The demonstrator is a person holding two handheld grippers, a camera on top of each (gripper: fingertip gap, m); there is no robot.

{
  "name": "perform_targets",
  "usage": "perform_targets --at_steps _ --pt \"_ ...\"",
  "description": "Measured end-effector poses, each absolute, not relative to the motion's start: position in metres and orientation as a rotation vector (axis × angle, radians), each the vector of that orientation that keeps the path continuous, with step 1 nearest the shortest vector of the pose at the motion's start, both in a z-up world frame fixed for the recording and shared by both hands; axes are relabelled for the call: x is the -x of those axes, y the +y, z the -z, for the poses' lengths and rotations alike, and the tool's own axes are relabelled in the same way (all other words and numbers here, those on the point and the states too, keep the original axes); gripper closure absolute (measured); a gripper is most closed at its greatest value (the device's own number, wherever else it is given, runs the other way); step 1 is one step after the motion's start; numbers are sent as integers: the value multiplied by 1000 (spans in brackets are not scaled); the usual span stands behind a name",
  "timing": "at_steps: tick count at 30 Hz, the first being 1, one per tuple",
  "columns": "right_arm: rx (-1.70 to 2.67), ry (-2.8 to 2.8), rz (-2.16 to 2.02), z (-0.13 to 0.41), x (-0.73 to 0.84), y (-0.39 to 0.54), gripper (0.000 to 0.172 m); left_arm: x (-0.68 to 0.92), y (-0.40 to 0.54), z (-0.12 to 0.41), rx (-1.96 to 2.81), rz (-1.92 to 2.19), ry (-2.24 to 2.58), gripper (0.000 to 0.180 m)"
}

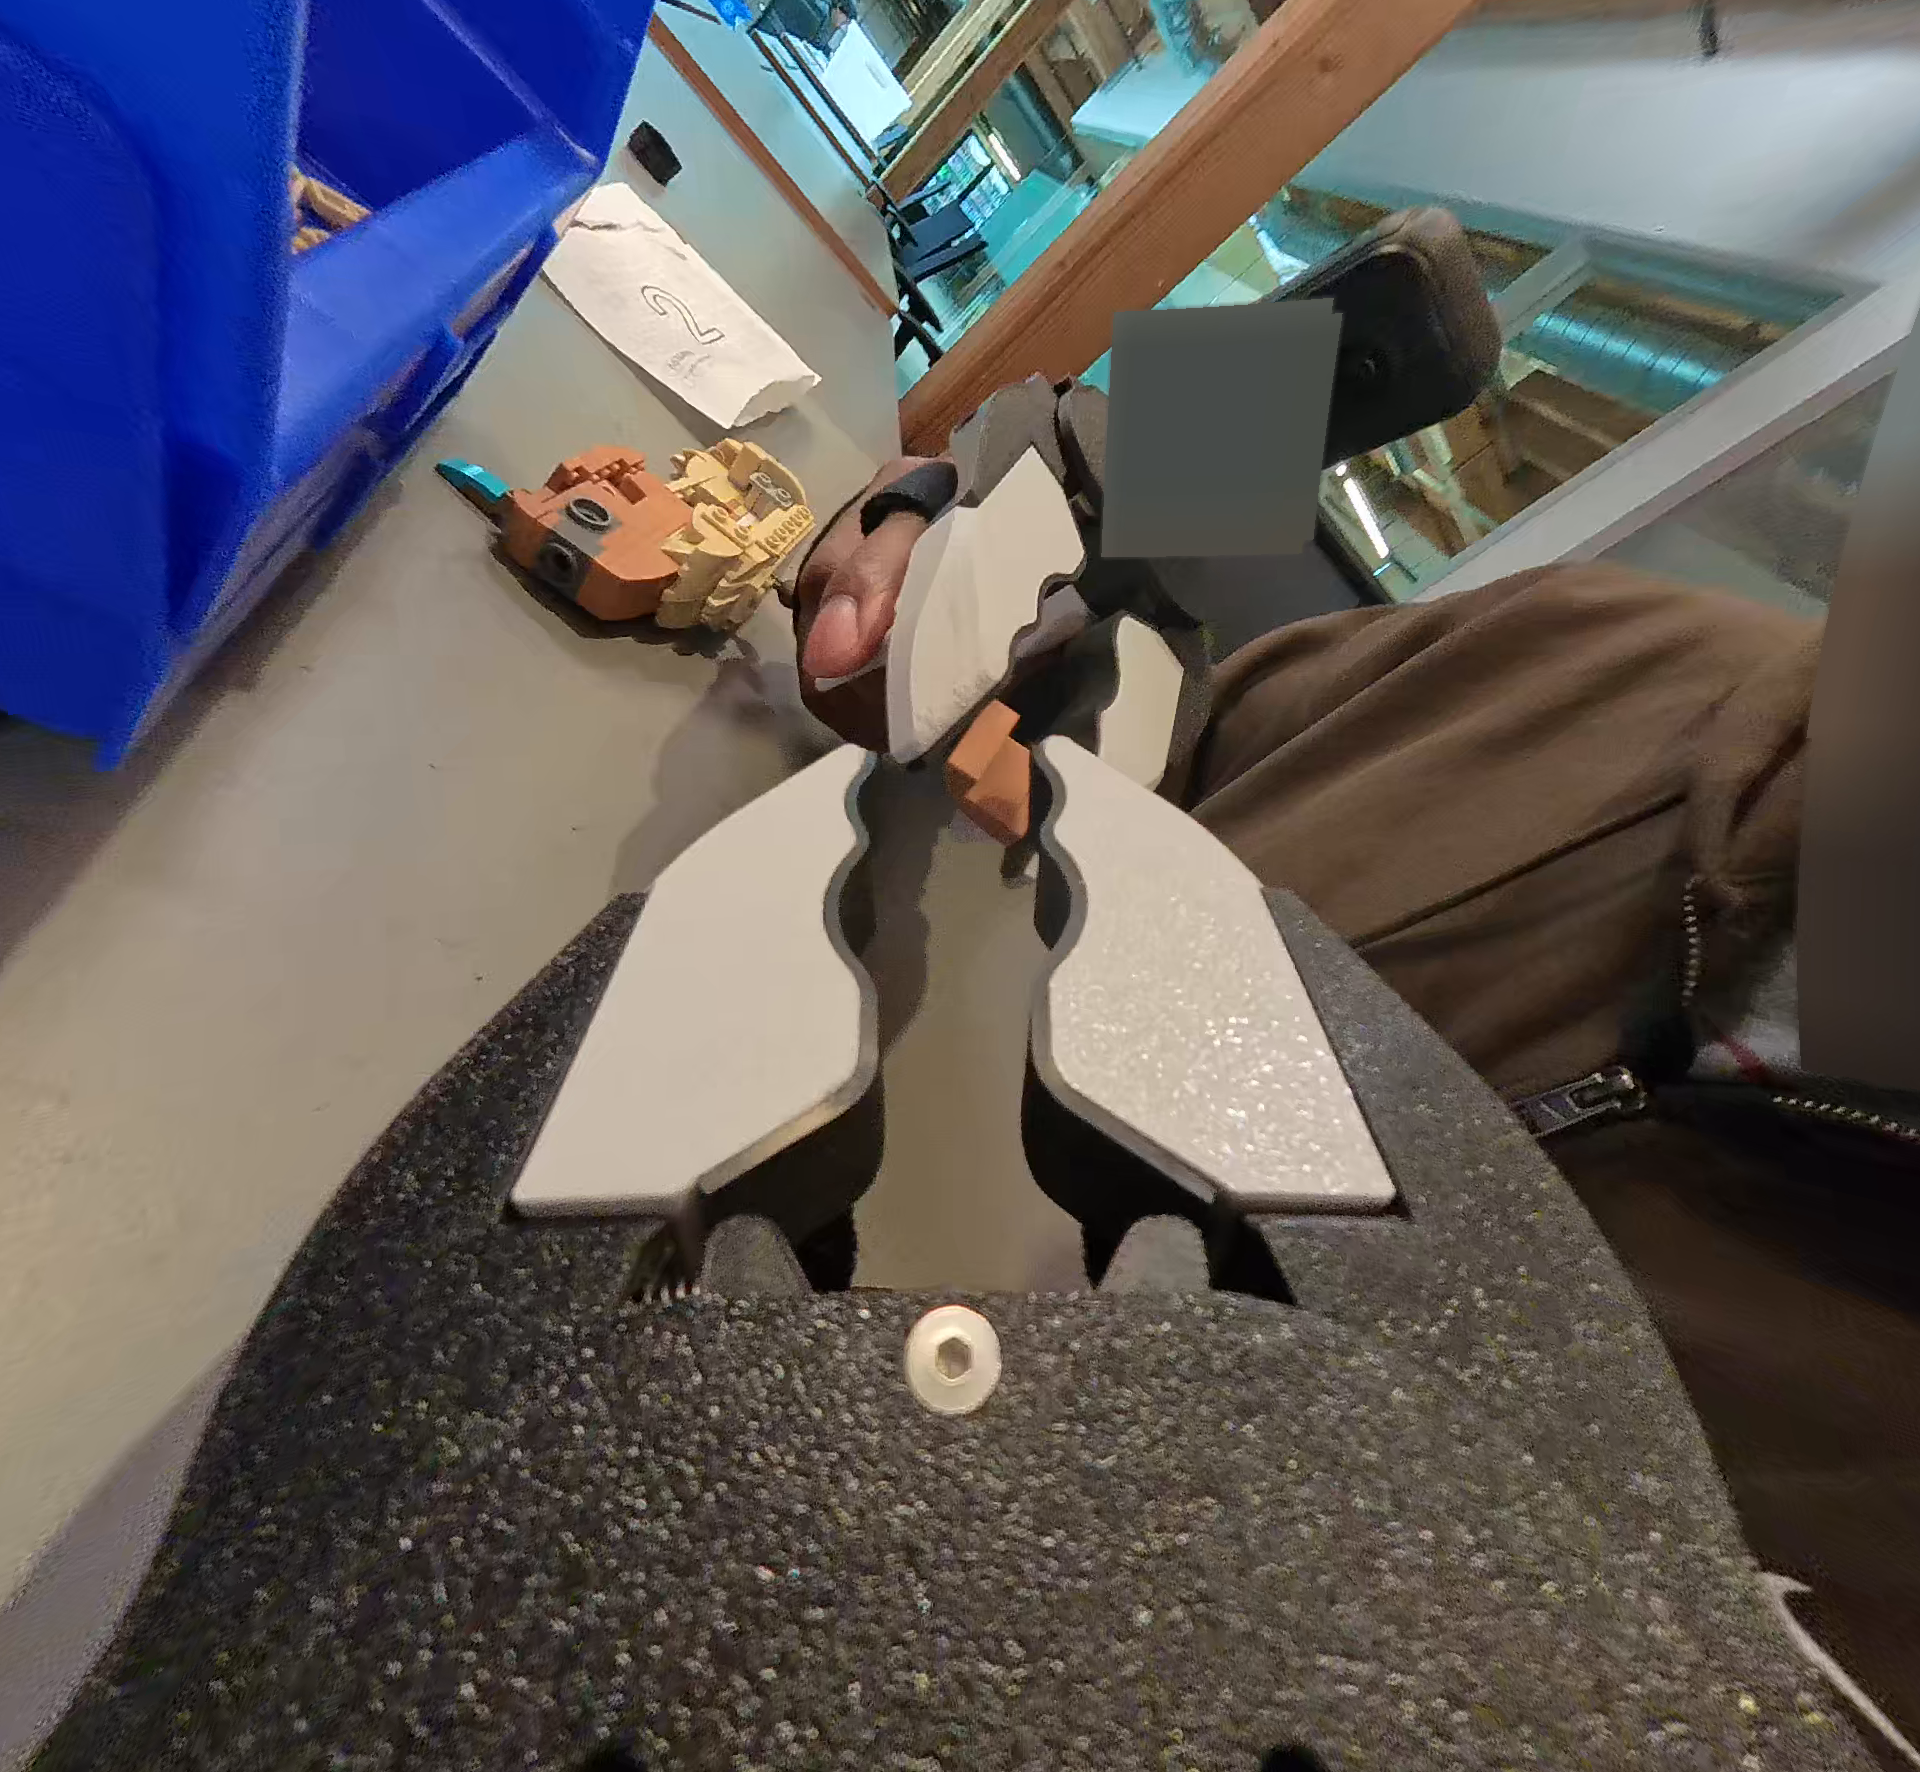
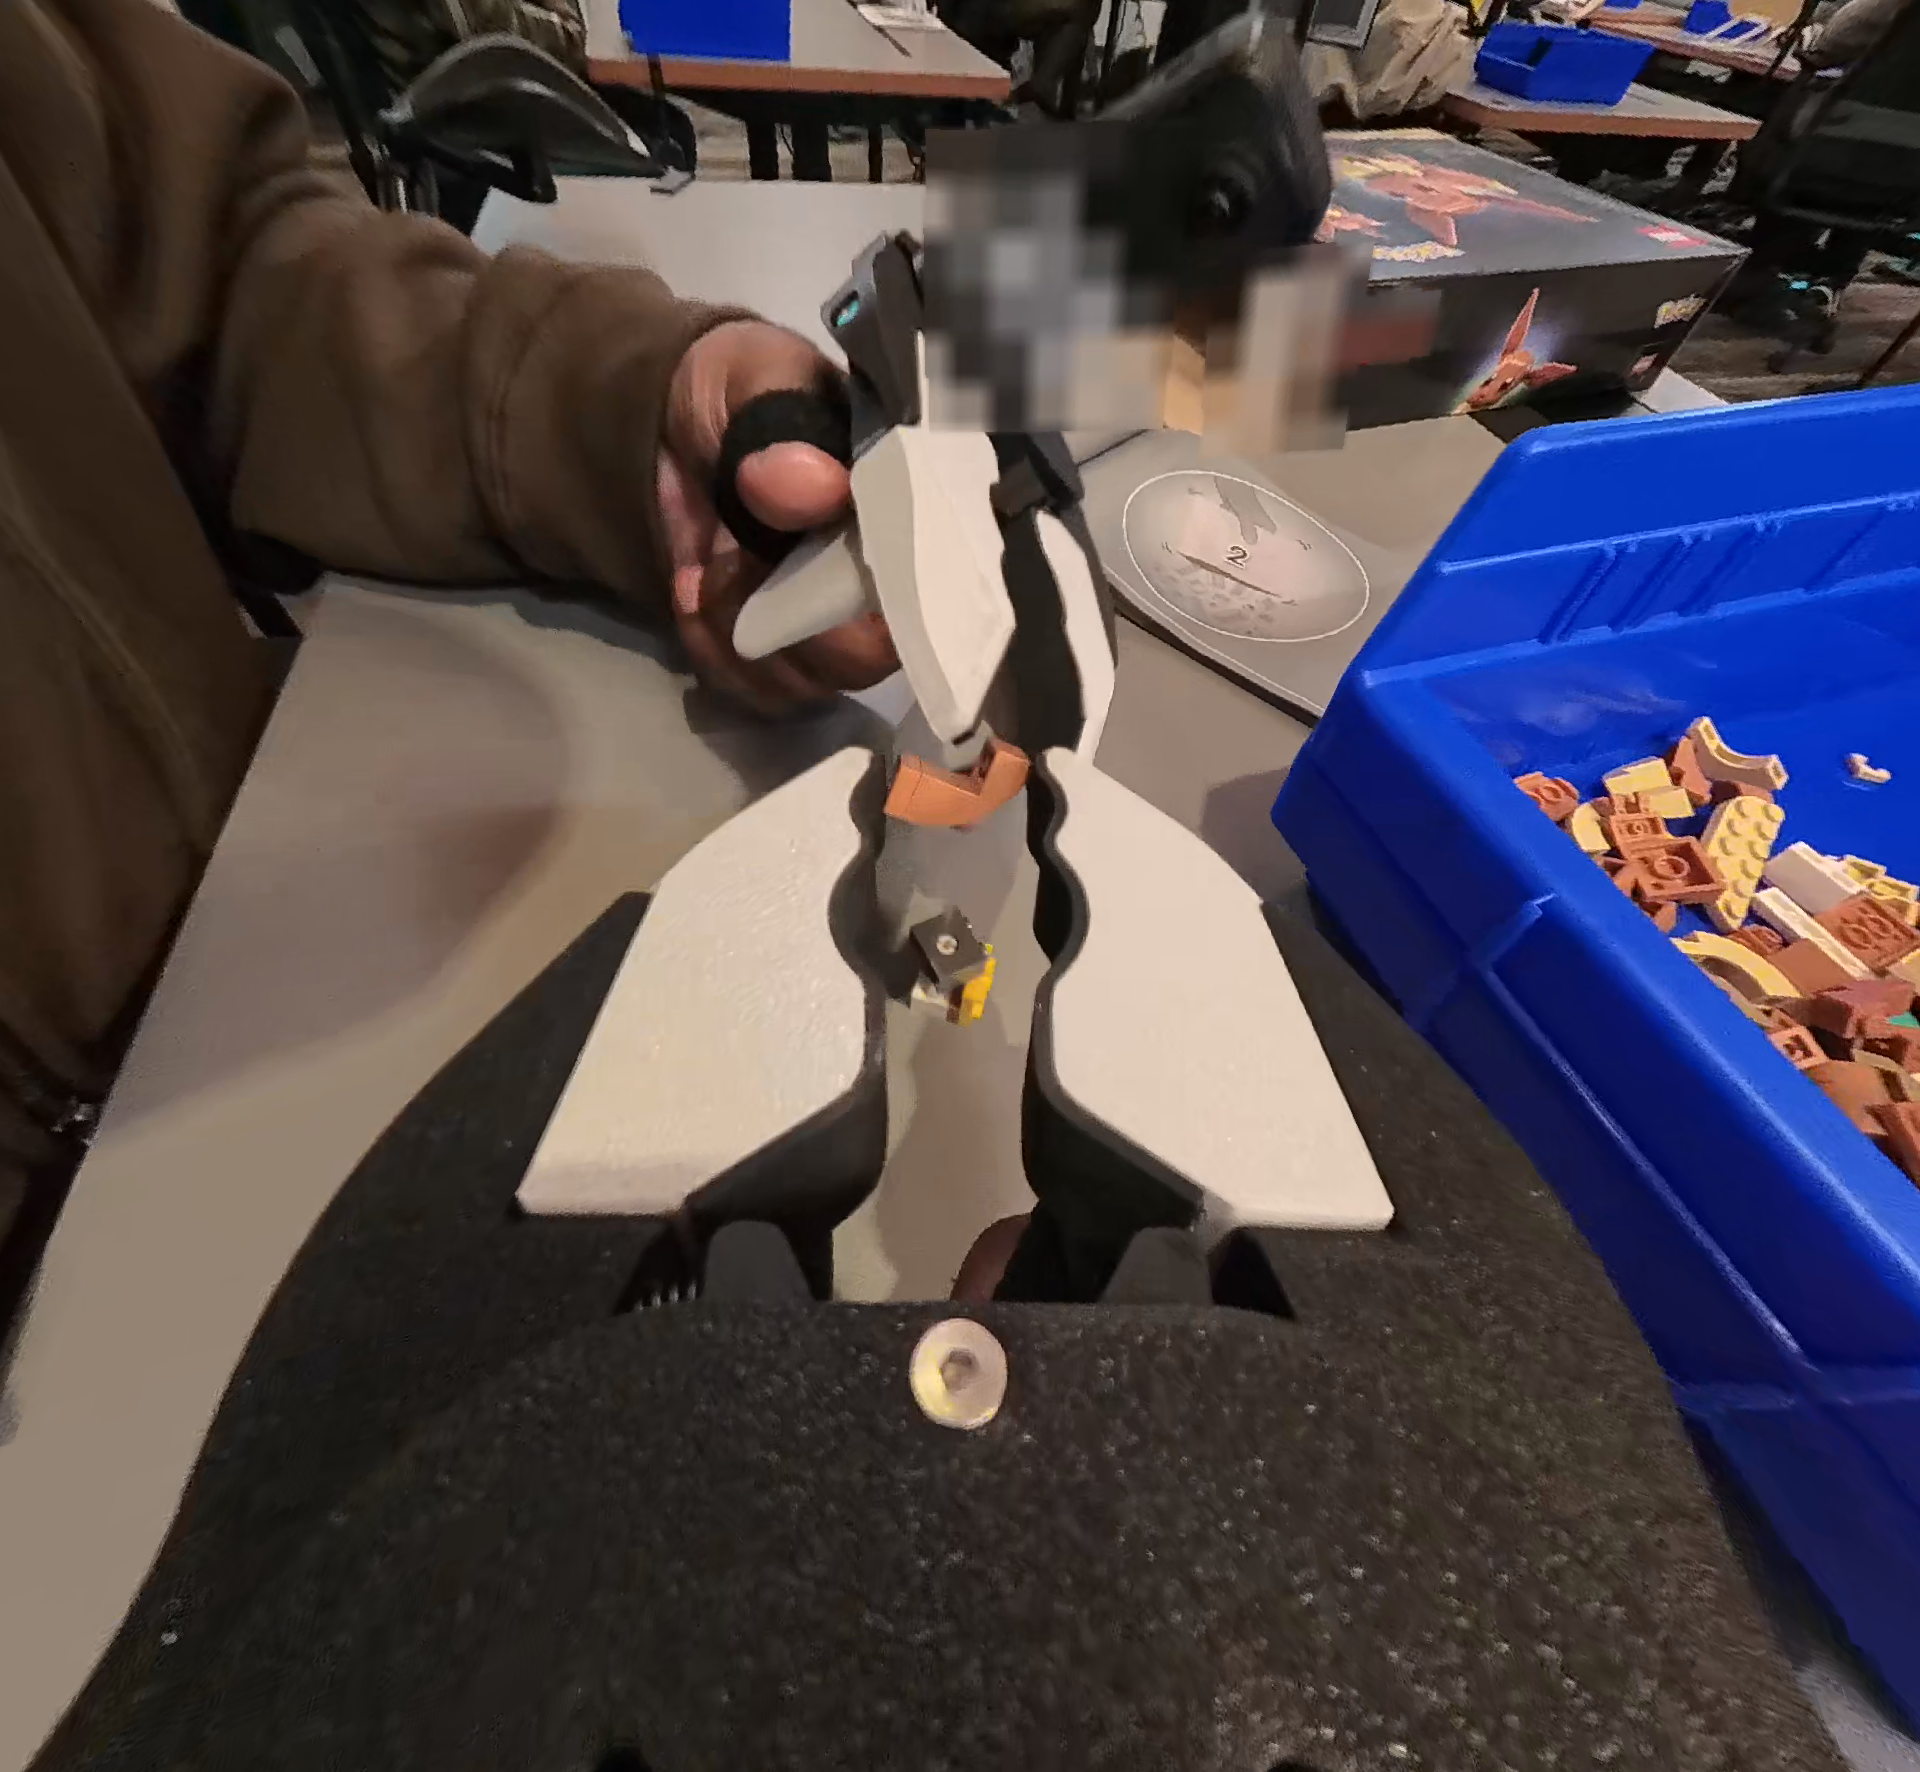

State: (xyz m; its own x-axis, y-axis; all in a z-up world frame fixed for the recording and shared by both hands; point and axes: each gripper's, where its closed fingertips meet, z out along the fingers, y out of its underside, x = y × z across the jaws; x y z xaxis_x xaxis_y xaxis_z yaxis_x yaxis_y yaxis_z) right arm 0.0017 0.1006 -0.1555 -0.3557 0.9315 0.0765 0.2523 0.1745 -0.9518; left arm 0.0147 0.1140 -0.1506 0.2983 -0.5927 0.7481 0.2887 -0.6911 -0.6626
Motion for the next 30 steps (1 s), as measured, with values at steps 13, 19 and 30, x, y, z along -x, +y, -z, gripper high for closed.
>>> perform_targets --at_steps 13,19,30 --pt "1209 -1595 -1215 149 6 113 146 -14 125 148 1709 1547 88 171" --pt "1199 -1584 -1120 150 8 117 146 -12 128 148 1701 1549 44 171" --pt "1036 -1514 -855 143 10 126 139 -4 133 146 1651 1577 -59 171"
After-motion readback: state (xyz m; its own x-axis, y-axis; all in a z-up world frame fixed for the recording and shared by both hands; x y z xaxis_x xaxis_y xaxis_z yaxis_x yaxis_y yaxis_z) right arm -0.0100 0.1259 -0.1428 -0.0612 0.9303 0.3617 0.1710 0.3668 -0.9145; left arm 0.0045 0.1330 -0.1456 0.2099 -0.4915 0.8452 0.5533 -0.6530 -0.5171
